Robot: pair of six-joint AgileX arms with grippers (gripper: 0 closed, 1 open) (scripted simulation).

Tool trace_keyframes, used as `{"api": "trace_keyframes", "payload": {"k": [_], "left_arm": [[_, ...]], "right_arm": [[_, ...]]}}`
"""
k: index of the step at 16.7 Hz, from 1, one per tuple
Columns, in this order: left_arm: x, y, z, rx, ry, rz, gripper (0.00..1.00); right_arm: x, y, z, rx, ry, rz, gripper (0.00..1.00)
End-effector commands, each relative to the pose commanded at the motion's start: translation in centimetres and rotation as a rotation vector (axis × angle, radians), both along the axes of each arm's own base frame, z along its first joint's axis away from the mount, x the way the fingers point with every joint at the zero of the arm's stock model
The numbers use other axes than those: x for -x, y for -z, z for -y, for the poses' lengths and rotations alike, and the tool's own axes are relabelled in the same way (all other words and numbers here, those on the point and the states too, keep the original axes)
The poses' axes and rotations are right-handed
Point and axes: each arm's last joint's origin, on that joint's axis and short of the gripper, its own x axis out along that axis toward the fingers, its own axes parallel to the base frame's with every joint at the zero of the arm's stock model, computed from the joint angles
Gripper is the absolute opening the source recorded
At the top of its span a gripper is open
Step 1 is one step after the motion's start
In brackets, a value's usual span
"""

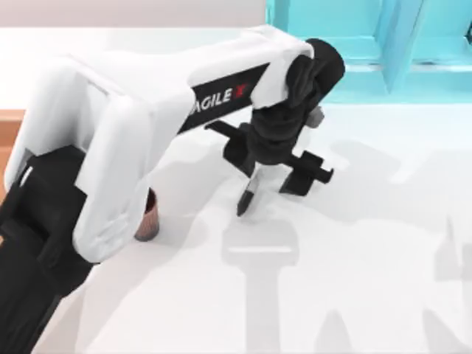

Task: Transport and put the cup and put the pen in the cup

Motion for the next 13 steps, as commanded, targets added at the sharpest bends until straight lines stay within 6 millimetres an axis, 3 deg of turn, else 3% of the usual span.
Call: {"api": "trace_keyframes", "payload": {"k": [2,9,10,13], "left_arm": [[0.0,0.0,0.0,0.000,0.000,0.000,0.00],[0.0,0.0,0.0,0.000,0.000,0.000,0.00],[0.7,-3.2,0.9,0.083,-0.001,0.016,0.00],[2.3,-3.9,1.6,0.068,0.013,0.000,0.00]], "right_arm": [[0.0,0.0,0.0,0.000,0.000,0.000,1.00],[0.0,0.0,0.0,0.000,0.000,0.000,1.00],[0.0,0.0,0.0,0.000,0.000,0.000,1.00],[0.0,0.0,0.0,0.000,0.000,0.000,1.00]]}}
